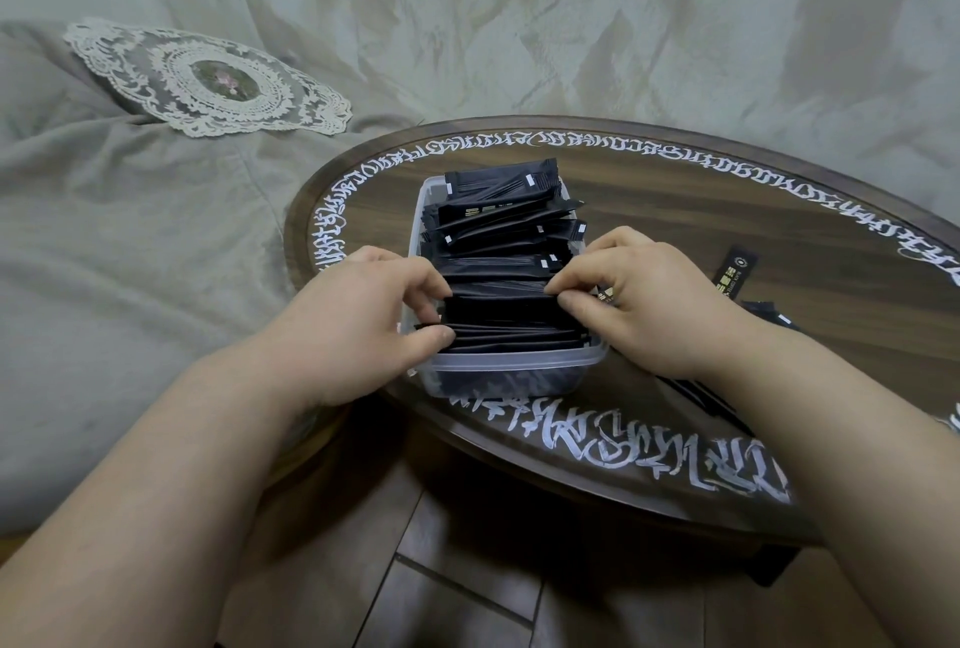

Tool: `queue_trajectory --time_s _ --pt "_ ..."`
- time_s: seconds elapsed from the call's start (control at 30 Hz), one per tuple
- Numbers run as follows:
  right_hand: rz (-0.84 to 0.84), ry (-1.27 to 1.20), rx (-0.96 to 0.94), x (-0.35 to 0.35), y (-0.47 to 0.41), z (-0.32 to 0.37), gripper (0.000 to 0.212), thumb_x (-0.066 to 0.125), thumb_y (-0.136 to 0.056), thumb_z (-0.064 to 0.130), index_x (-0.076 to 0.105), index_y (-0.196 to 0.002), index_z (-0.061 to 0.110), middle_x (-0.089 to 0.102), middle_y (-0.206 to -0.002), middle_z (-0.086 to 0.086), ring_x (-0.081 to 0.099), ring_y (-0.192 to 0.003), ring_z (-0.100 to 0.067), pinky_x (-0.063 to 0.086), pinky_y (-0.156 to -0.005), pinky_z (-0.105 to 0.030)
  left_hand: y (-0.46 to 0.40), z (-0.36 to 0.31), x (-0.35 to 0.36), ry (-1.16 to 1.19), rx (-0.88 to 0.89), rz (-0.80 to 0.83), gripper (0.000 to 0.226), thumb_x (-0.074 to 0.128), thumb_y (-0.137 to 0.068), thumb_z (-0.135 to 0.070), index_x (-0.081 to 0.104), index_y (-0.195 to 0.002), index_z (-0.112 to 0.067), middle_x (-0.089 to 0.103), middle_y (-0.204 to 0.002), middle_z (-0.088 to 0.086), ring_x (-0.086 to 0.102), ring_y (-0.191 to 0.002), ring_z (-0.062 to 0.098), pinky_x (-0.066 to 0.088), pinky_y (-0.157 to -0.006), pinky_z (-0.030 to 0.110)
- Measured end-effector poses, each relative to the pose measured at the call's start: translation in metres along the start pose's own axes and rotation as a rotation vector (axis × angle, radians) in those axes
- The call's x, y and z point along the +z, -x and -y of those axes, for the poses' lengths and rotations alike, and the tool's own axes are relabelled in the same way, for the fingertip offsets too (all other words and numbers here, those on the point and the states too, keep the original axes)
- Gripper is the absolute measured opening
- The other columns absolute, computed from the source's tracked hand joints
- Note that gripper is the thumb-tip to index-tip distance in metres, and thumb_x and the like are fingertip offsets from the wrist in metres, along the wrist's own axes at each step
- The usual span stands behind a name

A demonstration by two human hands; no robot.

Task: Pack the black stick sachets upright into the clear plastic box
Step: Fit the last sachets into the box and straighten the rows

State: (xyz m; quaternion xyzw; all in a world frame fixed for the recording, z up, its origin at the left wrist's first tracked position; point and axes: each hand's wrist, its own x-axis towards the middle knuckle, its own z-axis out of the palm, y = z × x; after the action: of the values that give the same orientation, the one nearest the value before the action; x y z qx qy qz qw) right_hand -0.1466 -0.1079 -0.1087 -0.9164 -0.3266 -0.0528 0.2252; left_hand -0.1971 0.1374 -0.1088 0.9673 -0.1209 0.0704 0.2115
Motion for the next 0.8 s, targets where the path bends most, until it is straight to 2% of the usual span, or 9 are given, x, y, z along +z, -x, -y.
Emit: queue_trajectory --time_s 0.07,0.17,0.23,0.3,0.37,0.47,0.53,0.63,0.8 --pt "-0.011 0.018 -0.019 0.001 0.000 0.001 0.021 0.057 -0.092 0.024 0.071 -0.107 0.027 0.059 -0.087 0.014 0.044 -0.111 -0.009 0.039 -0.084 -0.025 0.000 0.000 0.001 0.003 -0.013 -0.012 0.021 0.072 -0.078 -0.041 0.058 -0.093 -0.039 0.063 -0.080 -0.025 0.046 -0.102 0.003 0.042 -0.087 0.028" --pt "-0.060 0.037 -0.038 0.003 0.000 0.001 0.019 0.061 -0.090 0.022 0.074 -0.104 0.024 0.059 -0.083 0.015 0.048 -0.108 -0.014 0.045 -0.083 -0.032 -0.003 -0.002 0.003 0.009 -0.027 -0.060 0.018 0.068 -0.082 -0.042 0.061 -0.097 -0.036 0.062 -0.078 -0.023 0.049 -0.098 0.005 0.041 -0.083 0.027" --pt "-0.106 0.053 -0.033 0.003 -0.001 0.001 0.016 0.064 -0.088 0.022 0.075 -0.100 0.023 0.060 -0.079 0.014 0.050 -0.104 -0.016 0.048 -0.081 -0.035 -0.005 -0.003 0.005 0.001 -0.042 -0.110 0.012 0.060 -0.090 -0.034 0.063 -0.102 -0.031 0.060 -0.076 -0.024 0.052 -0.095 0.008 0.041 -0.081 0.029" --pt "-0.094 0.067 -0.029 0.003 -0.002 0.001 0.015 0.064 -0.088 0.026 0.075 -0.098 0.025 0.056 -0.074 0.021 0.048 -0.102 -0.015 0.046 -0.080 -0.033 -0.007 -0.001 0.007 -0.032 -0.050 -0.136 0.013 0.056 -0.094 -0.026 0.064 -0.103 -0.030 0.059 -0.073 -0.026 0.052 -0.096 0.009 0.040 -0.078 0.029" --pt "-0.038 0.068 -0.019 0.002 -0.003 0.000 0.016 0.063 -0.088 0.033 0.075 -0.097 0.028 0.053 -0.074 0.025 0.045 -0.104 -0.012 0.041 -0.080 -0.027 -0.008 0.000 0.008 -0.075 -0.054 -0.119 0.013 0.060 -0.092 -0.027 0.066 -0.102 -0.032 0.055 -0.074 -0.027 0.048 -0.101 0.008 0.038 -0.079 0.028" --pt "0.044 0.038 0.029 -0.001 -0.005 -0.002 0.019 0.064 -0.083 0.045 0.074 -0.095 0.034 0.055 -0.077 0.027 0.039 -0.106 -0.008 0.035 -0.079 -0.023 -0.009 0.002 0.008 -0.102 -0.049 -0.053 0.020 0.067 -0.087 -0.032 0.067 -0.106 -0.035 0.049 -0.080 -0.030 0.044 -0.111 0.008 0.041 -0.089 0.028" --pt "0.092 0.047 0.052 -0.003 -0.006 -0.004 0.022 0.066 -0.080 0.047 0.073 -0.097 0.035 0.058 -0.082 0.024 0.038 -0.109 -0.008 0.038 -0.081 -0.025 -0.008 0.001 0.006 -0.107 -0.058 -0.012 0.026 0.069 -0.085 -0.036 0.066 -0.110 -0.037 0.045 -0.084 -0.029 0.040 -0.115 0.007 0.037 -0.093 0.024" --pt "0.131 0.068 0.072 -0.003 -0.007 -0.006 0.025 0.067 -0.079 0.047 0.071 -0.101 0.035 0.063 -0.090 0.017 0.037 -0.111 -0.010 0.041 -0.087 -0.029 -0.009 0.003 0.004 -0.107 -0.080 0.029 0.027 0.069 -0.082 -0.042 0.067 -0.109 -0.042 0.049 -0.095 -0.017 0.036 -0.121 0.006 0.035 -0.095 0.024" --pt "0.146 0.120 0.080 -0.003 -0.008 -0.003 0.030 0.067 -0.080 0.047 0.070 -0.107 0.034 0.065 -0.093 0.012 0.037 -0.112 -0.011 0.043 -0.089 -0.031 -0.014 0.001 0.004 -0.117 -0.095 0.062 0.032 0.070 -0.081 -0.044 0.067 -0.112 -0.041 0.041 -0.081 -0.031 0.037 -0.122 0.009 0.031 -0.091 0.019"
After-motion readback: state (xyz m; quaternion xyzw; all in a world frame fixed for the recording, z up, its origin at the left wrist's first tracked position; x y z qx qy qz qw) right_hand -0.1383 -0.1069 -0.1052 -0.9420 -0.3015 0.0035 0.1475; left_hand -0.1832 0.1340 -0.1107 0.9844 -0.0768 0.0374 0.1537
